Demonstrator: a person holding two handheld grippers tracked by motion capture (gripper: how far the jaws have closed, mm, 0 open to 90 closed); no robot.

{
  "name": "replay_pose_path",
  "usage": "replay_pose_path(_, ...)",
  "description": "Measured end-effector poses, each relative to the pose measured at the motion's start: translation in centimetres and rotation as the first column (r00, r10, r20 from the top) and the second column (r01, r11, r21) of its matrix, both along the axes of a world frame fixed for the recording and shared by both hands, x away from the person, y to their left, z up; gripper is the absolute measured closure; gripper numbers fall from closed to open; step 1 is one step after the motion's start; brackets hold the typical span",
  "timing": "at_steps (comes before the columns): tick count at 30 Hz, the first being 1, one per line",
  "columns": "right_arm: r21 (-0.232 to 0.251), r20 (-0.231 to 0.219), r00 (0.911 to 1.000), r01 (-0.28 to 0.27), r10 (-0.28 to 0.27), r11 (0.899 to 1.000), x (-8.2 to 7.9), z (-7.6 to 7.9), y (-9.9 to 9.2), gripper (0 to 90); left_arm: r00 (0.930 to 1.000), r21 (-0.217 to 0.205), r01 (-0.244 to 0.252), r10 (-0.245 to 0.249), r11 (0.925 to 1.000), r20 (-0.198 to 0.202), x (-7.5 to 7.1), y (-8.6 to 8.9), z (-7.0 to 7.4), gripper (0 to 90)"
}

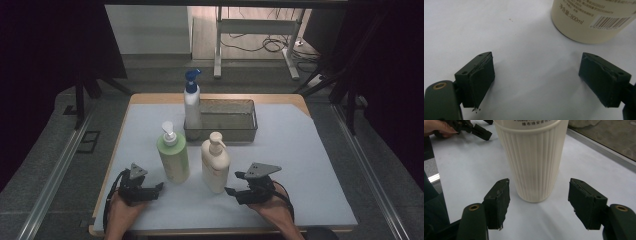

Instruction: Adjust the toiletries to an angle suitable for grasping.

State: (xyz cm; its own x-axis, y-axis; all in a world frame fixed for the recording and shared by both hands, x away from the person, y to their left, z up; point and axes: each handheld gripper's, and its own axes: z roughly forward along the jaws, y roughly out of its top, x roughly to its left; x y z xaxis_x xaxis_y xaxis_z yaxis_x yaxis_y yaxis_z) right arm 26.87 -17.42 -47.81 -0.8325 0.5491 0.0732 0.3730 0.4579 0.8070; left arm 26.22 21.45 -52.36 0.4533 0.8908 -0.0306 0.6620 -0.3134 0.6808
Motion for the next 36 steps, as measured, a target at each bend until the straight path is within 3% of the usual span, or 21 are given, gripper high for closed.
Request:
replay_pose_path(20,0.025,0.019,0.9996,0.022,-0.022,0.999,1.3,-0.5,3.3,29.0,1.0,0.0,0.0,0.0,1.0,0.0,0.0,0.0,0.0,13.3)
replay_pose_path(26,0.001,0.045,0.999,0.005,-0.005,1.0,1.5,-0.4,3.3,29.0,1.0,0.0,0.0,0.0,1.0,0.0,0.0,0.0,0.0,13.3)
replay_pose_path(36,-0.023,0.052,0.9986,0.005,-0.004,1.0,1.8,0.0,2.4,29.1,1.0,0.0,0.0,0.0,1.0,0.0,0.0,0.0,0.0,13.3)
